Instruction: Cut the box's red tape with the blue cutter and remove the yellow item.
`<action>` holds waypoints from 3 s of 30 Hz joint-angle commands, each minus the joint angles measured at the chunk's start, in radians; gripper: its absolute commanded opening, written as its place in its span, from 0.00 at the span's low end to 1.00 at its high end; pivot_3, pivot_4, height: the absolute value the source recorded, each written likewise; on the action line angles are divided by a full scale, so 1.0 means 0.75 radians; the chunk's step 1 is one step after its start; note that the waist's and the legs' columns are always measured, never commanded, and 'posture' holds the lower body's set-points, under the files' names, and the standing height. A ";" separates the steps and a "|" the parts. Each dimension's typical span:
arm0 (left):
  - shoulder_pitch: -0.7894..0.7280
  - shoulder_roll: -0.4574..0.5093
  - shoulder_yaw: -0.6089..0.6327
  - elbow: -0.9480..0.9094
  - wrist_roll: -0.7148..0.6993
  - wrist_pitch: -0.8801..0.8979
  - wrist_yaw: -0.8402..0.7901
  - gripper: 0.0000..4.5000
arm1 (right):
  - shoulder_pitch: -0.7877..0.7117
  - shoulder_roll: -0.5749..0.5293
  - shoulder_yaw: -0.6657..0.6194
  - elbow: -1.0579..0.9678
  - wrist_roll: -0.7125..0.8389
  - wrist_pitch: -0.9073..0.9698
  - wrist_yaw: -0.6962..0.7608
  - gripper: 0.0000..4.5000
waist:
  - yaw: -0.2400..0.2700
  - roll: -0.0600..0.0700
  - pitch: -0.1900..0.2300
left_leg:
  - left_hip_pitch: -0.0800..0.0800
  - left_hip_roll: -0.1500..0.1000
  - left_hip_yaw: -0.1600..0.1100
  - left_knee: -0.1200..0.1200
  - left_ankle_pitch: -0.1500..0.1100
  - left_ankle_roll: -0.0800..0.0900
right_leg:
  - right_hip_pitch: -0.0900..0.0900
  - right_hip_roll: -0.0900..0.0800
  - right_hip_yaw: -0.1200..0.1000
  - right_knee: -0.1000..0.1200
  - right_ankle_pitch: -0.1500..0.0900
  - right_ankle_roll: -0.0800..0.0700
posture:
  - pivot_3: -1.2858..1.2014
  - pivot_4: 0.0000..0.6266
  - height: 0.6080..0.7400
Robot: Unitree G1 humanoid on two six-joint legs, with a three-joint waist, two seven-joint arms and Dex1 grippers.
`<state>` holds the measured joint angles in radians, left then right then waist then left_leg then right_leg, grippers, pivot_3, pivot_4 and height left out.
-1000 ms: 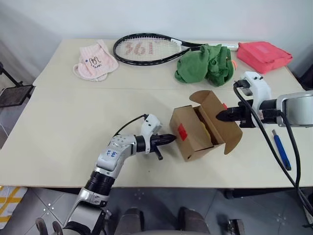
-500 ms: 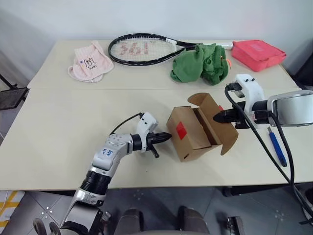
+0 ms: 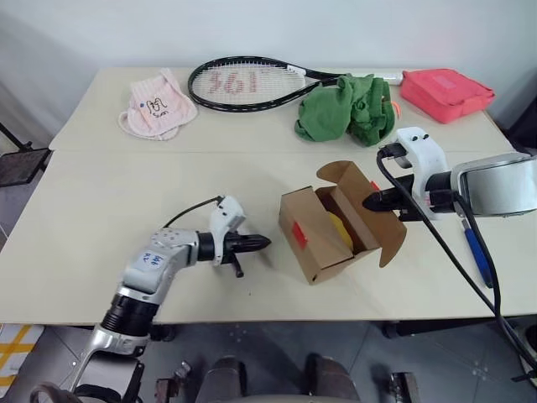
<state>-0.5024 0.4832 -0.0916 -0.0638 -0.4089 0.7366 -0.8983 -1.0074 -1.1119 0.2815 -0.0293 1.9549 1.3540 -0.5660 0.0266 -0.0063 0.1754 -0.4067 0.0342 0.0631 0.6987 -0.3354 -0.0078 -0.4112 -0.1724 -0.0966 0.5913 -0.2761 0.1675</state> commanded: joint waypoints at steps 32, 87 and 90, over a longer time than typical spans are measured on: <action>-0.215 0.028 -0.343 -0.003 0.093 0.107 0.085 0.00 | 0.047 -0.044 -0.060 -0.047 0.023 -0.031 0.019 0.00 | -0.004 0.002 -0.002 | 0.004 0.000 0.001 0.000 0.000 0.000 | 0.002 0.000 0.001 0.001 0.000 0.000 | 0.52 0.24 1.00; -0.047 0.185 0.031 -0.057 0.026 -0.234 -0.094 0.00 | 0.754 -0.115 -0.807 -0.343 -0.740 -0.417 1.168 0.99 | 0.033 0.002 -0.006 | 0.001 0.002 0.005 -0.002 0.000 0.000 | -0.001 0.000 -0.004 -0.003 0.003 -0.002 | 0.52 0.24 1.00; -0.060 0.240 0.173 0.038 -0.049 -0.319 -0.190 0.08 | 0.911 -0.085 -0.990 -0.316 -0.891 -0.539 1.429 1.00 | 0.032 0.001 -0.006 | 0.002 0.002 0.005 -0.001 0.000 0.000 | 0.000 0.000 -0.003 -0.002 0.003 -0.002 | 0.52 0.24 1.00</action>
<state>-0.5356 0.6434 -0.0273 -0.0537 -0.4097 0.5390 -1.0017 -0.3365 -1.1779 -0.3732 -0.2613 1.3370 1.0081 0.4124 0.0504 -0.0053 0.1706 -0.4053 0.0353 0.0670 0.6978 -0.3352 -0.0074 -0.4112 -0.1726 -0.0992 0.5898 -0.2735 0.1658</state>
